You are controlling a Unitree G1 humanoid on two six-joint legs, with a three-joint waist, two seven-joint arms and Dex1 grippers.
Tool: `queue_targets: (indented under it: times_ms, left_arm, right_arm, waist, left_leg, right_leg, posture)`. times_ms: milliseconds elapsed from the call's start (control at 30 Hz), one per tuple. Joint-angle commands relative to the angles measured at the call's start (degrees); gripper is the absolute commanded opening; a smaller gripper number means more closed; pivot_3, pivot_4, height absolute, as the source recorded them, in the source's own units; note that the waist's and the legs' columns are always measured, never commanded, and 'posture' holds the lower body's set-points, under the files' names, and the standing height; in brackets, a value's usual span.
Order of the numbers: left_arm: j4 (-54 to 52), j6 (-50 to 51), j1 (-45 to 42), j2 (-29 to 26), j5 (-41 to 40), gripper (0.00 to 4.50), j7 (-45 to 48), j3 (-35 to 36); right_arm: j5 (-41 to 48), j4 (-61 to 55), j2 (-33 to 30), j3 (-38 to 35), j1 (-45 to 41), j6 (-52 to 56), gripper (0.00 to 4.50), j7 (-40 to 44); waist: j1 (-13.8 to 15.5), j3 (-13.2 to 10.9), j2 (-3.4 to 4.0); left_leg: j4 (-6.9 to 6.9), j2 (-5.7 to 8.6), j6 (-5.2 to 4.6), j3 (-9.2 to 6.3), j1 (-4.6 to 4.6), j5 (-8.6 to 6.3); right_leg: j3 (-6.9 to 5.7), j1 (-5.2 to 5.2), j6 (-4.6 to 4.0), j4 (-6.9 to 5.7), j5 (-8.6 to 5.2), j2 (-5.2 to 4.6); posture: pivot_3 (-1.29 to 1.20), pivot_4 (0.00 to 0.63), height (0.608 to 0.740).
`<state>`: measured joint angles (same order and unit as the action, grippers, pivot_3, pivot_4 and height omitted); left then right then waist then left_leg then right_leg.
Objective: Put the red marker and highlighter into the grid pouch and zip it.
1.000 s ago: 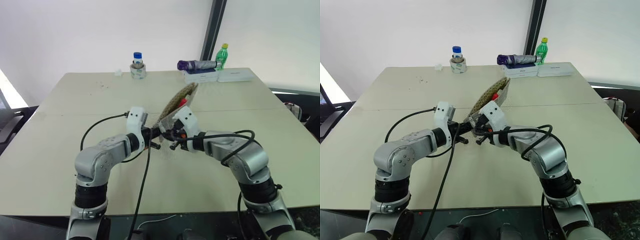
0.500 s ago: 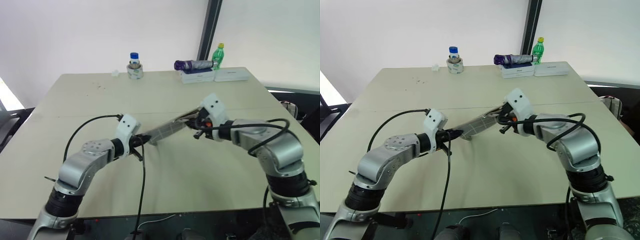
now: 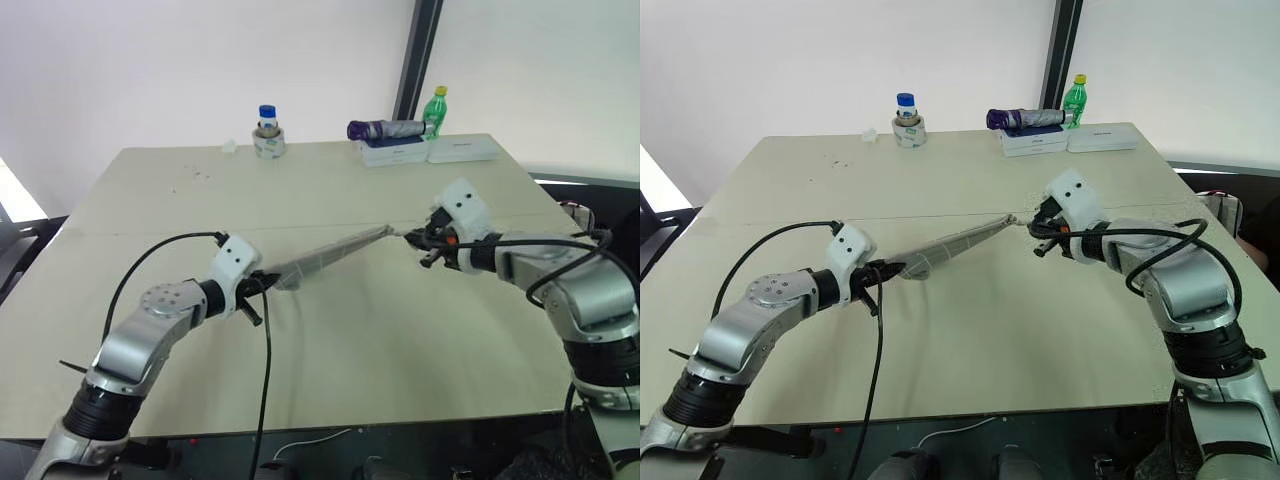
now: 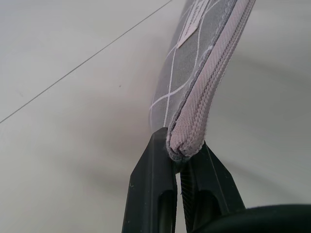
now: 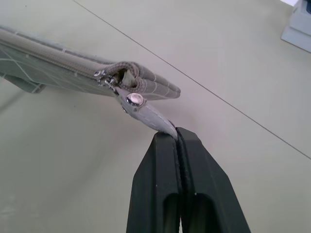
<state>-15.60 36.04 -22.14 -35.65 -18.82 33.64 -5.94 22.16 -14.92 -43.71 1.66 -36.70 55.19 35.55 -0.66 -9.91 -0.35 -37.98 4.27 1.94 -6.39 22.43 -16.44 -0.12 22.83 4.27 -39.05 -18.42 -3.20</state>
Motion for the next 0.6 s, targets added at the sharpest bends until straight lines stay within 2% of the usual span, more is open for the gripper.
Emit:
queue_targets:
  times_ms: [33,100,167,233,267,333,600]
  left_arm:
    - [1.4,-3.2,1.5,1.0,2.4,0.36,-1.3,1.4]
    - [2.1,-5.5,2.3,1.4,3.9,1.1,-1.7,1.3]
    - [2.8,-8.4,3.3,1.3,6.4,2.08,-2.7,1.2]
    - [3.3,-10.6,4.3,1.0,8.0,3.07,-2.9,1.7]
    - [3.2,-11.6,5.0,0.5,8.2,3.7,-2.4,2.3]
    - [2.6,-12.7,6.5,-0.4,8.0,3.7,-1.3,3.5]
    - [2.0,-13.3,13.3,-4.1,5.6,3.7,2.0,11.3]
  right_arm:
    - [-0.8,-1.9,0.3,0.5,2.4,-3.8,1.39,1.4]
    - [-2.1,-1.5,0.6,0.7,3.7,-5.6,2.45,0.8]
    - [-2.5,-1.1,0.1,0.5,5.2,-7.2,3.5,1.6]
    - [-3.3,-1.0,-0.9,0.3,7.1,-10.0,3.53,2.8]
    - [-3.8,-0.6,-1.2,0.0,8.3,-12.4,3.53,3.5]
    - [-5.4,0.3,-2.0,-0.3,10.3,-18.3,3.53,5.3]
    - [-5.5,4.9,-4.9,-3.2,12.9,-23.2,3.53,10.1]
  waist:
    - [0.1,0.0,0.0]
    - [0.0,0.0,0.0]
    - [0.1,0.0,0.0]
    - [0.1,0.0,0.0]
    - [0.2,0.0,0.0]
    - [0.2,0.0,0.0]
    - [0.1,0.0,0.02]
  left_leg:
    - [0.0,0.0,0.0,0.0,0.0,0.0]
    - [-0.02,0.0,0.01,0.0,0.0,0.0]
    - [-0.01,0.0,0.02,0.01,0.01,0.01]
    - [-0.01,0.0,0.03,0.0,0.02,0.02]
    - [-0.01,0.0,0.03,0.0,0.02,0.01]
    - [-0.01,0.0,0.01,0.01,0.02,0.01]
    - [-0.01,-0.01,-0.08,0.01,0.01,-0.05]
  right_leg:
    - [0.0,0.0,0.0,0.0,0.0,0.0]
    - [0.0,-0.02,0.0,0.01,0.0,0.0]
    - [0.0,0.01,0.0,0.01,0.0,0.0]
    - [0.0,0.02,0.0,0.01,0.0,0.0]
    - [0.0,0.01,0.0,0.01,0.0,0.0]
    - [0.0,0.0,0.0,0.03,0.0,-0.01]
    - [0.0,0.0,0.0,0.04,0.0,-0.01]
  posture:
    - [0.0,0.15,0.74]
    - [0.0,0.15,0.74]
    - [0.0,0.15,0.74]
    - [0.0,0.15,0.74]
    - [0.0,0.15,0.74]
    - [0.0,0.15,0.74]
    - [0.0,0.15,0.74]
